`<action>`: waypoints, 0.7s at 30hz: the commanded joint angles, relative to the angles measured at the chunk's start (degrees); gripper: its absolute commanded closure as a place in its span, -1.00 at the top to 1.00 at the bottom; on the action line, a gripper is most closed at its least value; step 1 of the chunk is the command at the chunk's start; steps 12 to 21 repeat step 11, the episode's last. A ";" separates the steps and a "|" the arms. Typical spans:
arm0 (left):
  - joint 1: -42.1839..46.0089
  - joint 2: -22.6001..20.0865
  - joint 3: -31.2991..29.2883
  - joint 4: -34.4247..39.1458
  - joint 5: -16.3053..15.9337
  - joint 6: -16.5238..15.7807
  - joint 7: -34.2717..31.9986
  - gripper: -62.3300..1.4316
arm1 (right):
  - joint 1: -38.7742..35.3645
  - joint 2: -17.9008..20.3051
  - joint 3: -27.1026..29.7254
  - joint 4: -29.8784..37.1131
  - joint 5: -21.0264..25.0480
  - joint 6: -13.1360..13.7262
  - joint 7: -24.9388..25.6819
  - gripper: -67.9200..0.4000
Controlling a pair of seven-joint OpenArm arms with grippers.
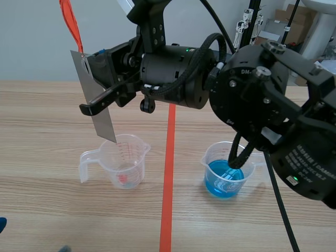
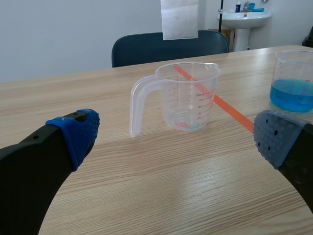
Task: Do the redox reaction experiment. move the plate over the left beaker
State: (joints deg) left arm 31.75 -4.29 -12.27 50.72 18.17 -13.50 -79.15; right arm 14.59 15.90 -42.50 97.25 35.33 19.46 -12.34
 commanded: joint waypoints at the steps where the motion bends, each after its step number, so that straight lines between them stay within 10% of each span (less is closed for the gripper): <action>1: 0.61 -0.55 0.13 1.03 -0.52 0.07 -0.83 1.00 | 1.27 -0.17 0.07 0.63 0.61 0.00 0.85 -0.98; 21: 0.61 -0.55 0.13 1.03 -0.52 0.07 -0.83 1.00 | 1.27 -0.17 0.07 0.63 0.31 0.00 0.85 -0.98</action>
